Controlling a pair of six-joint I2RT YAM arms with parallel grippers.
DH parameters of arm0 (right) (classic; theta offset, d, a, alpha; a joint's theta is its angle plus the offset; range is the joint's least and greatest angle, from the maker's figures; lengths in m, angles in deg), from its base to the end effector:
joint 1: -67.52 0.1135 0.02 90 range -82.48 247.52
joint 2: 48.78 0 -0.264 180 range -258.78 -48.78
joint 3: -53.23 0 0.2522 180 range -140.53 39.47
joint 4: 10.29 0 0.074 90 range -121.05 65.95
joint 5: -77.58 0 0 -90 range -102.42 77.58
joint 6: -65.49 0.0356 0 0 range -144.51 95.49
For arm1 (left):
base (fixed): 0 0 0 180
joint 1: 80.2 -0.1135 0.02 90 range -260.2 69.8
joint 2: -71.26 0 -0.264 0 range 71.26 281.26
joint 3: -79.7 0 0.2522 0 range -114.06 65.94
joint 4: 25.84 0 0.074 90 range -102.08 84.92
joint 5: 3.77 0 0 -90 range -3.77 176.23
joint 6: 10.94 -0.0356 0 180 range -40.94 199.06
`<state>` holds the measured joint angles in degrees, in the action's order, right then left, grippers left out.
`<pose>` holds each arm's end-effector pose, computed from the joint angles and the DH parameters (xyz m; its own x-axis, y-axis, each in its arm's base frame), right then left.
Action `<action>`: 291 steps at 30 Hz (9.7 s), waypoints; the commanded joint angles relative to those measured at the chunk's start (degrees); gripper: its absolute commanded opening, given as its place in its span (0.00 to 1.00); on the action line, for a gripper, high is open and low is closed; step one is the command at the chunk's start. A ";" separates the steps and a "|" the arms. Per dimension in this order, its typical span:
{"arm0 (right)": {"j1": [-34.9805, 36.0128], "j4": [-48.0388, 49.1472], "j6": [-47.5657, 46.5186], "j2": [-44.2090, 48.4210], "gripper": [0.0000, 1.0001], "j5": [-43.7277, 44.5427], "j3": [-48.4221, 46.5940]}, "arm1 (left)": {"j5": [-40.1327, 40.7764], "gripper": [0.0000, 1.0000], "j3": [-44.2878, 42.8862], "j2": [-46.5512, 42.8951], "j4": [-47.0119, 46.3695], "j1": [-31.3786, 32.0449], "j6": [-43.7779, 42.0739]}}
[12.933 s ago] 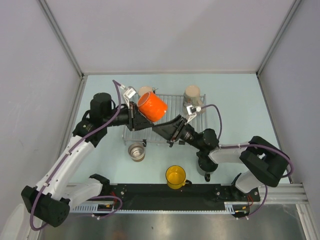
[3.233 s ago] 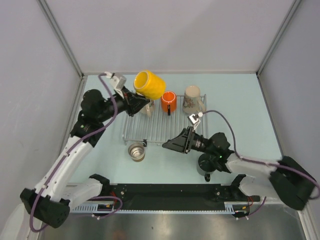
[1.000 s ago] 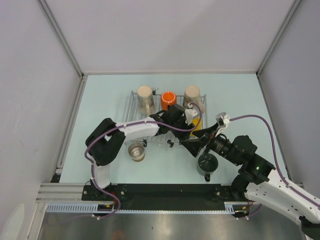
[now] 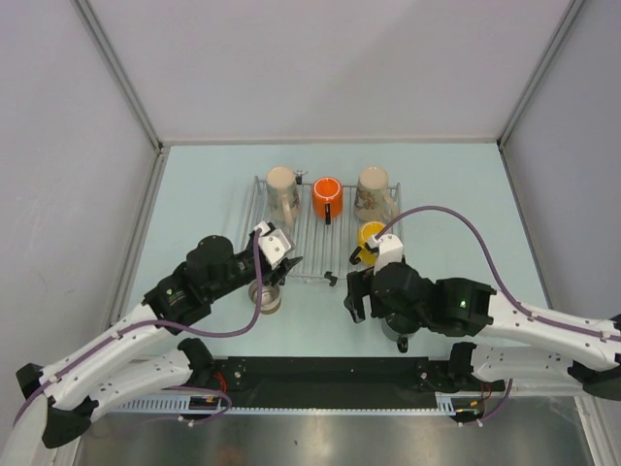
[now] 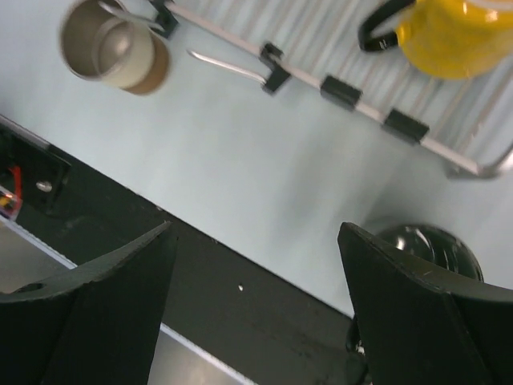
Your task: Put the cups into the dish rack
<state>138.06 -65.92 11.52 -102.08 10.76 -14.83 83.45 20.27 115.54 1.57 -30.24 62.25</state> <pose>0.0754 0.1715 0.3196 -0.6278 -0.1537 -0.7630 -0.4925 0.8375 0.2365 0.1154 -0.1401 0.3405 0.0992 0.3310 -0.9384 0.8007 0.5334 0.2727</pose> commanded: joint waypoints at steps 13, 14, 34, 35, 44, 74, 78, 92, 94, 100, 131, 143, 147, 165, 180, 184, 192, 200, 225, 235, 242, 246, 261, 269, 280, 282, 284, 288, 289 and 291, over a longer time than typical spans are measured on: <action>10.76 -24.85 27.69 2.49 0.84 9.43 3.93 | 0.15 0.57 1.99 -4.72 0.33 -0.38 0.56; 10.84 -24.15 27.86 2.50 0.83 9.17 5.60 | 0.32 0.57 1.99 -4.72 0.32 -0.38 0.65; 5.84 -2.71 19.52 -7.61 0.72 6.36 14.04 | 0.68 0.57 2.87 -5.07 -0.29 -0.38 1.00; 5.49 -2.08 19.25 -7.87 0.72 6.00 14.57 | 0.68 0.57 2.95 -5.33 -0.29 -0.38 1.00; 3.02 3.72 16.88 -11.30 0.50 3.10 17.21 | 1.12 0.56 3.48 -5.69 -0.64 -0.38 0.91; -2.83 87.86 -20.30 12.88 0.00 -9.60 31.35 | -43.78 0.88 -19.54 15.83 14.21 -26.84 20.15; -11.81 108.26 -16.18 2.17 0.00 -16.39 32.95 | -51.87 0.83 -20.51 18.83 14.30 -26.84 24.02; -23.96 128.34 2.63 -18.68 0.00 -29.16 18.45 | -55.13 0.80 -10.59 12.86 4.65 -26.84 29.03; -24.14 130.28 5.70 -20.69 0.00 -28.63 17.92 | -55.40 0.79 -10.23 12.51 3.32 -26.75 30.53; -24.84 133.45 15.19 -26.05 0.00 -30.03 16.25 | -52.94 0.79 -7.33 10.22 -3.53 -26.84 34.31; -27.31 133.27 20.14 -29.41 0.00 -37.42 6.76 | -55.40 0.75 -4.69 7.14 -5.74 -26.75 35.71; -26.25 133.36 20.48 -28.79 0.00 -38.74 7.37 | -51.00 0.75 -3.55 10.22 -11.10 -26.75 43.27; -24.50 133.36 20.57 -29.58 0.00 -39.96 7.11 | -50.30 0.75 -4.60 11.62 -12.42 -26.93 45.20; -17.46 133.63 21.71 -35.11 0.00 -37.68 15.37 | -48.89 0.72 -6.19 10.66 -23.23 -29.56 56.28; -16.14 133.80 24.00 -49.71 0.00 -40.23 8.78 | -52.58 0.35 -5.75 9.25 -24.99 -31.94 60.06; -15.70 133.71 24.35 -50.41 0.00 -40.93 7.11 | -52.58 0.34 -5.57 10.04 -24.81 -32.02 59.89; -15.08 133.71 24.35 -52.35 0.00 -42.69 5.87 | -53.29 0.00 -6.01 10.49 -23.33 -32.02 58.05; -18.86 133.62 24.35 -46.82 0.25 -42.96 10.62 | -51.89 0.01 -7.76 9.44 -15.69 -32.02 49.35; -22.91 106.77 11.80 -13.35 0.69 -44.28 23.02 | -39.15 0.01 -9.43 7.14 -4.69 -36.33 27.65; -15.44 65.17 -7.90 6.89 0.70 -30.48 13.17 | -24.38 0.01 -10.84 16.89 2.87 -25.36 18.14; -15.79 61.30 -9.31 7.77 0.69 -29.42 13.08 | -17.52 0.00 -10.32 23.84 0.86 -17.09 16.91; -16.75 59.89 -9.22 6.10 0.68 -30.82 12.38 | -15.50 0.00 -10.32 27.53 -0.99 -15.33 16.91; -20.36 62.26 -7.82 6.63 0.67 -33.28 17.03 | -13.56 0.00 -10.93 40.80 -7.23 -12.08 15.50; -21.50 63.14 -7.38 5.66 0.67 -35.13 17.30 | -12.15 0.00 -11.89 45.81 -10.48 -11.81 15.85; -22.91 63.05 -6.68 5.93 0.67 -35.48 17.92 | -12.33 0.27 -12.96 48.63 -8.38 -10.84 14.27; -23.34 63.05 -6.50 6.01 0.67 -35.48 18.00 | -11.46 0.37 -11.73 47.40 -8.55 -10.75 14.01; -23.61 62.79 -6.67 6.01 0.66 -35.48 18.09 | -10.05 0.43 -10.85 46.52 -8.46 -10.67 13.39; -23.96 62.70 -6.50 5.84 0.66 -35.40 18.27 | -9.08 0.51 -9.18 43.63 -8.11 -10.75 12.95; -23.96 62.78 -6.50 5.84 0.66 -35.40 18.27 | -8.90 0.51 -8.83 43.10 -8.20 -10.75 12.60; -24.05 62.61 -6.59 5.84 0.66 -35.31 18.36 | -8.29 0.51 -8.30 42.39 -7.68 -10.67 12.34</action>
<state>114.37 -5.25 4.41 -96.39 -23.88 3.09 73.44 11.00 161.96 -6.15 -41.35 76.41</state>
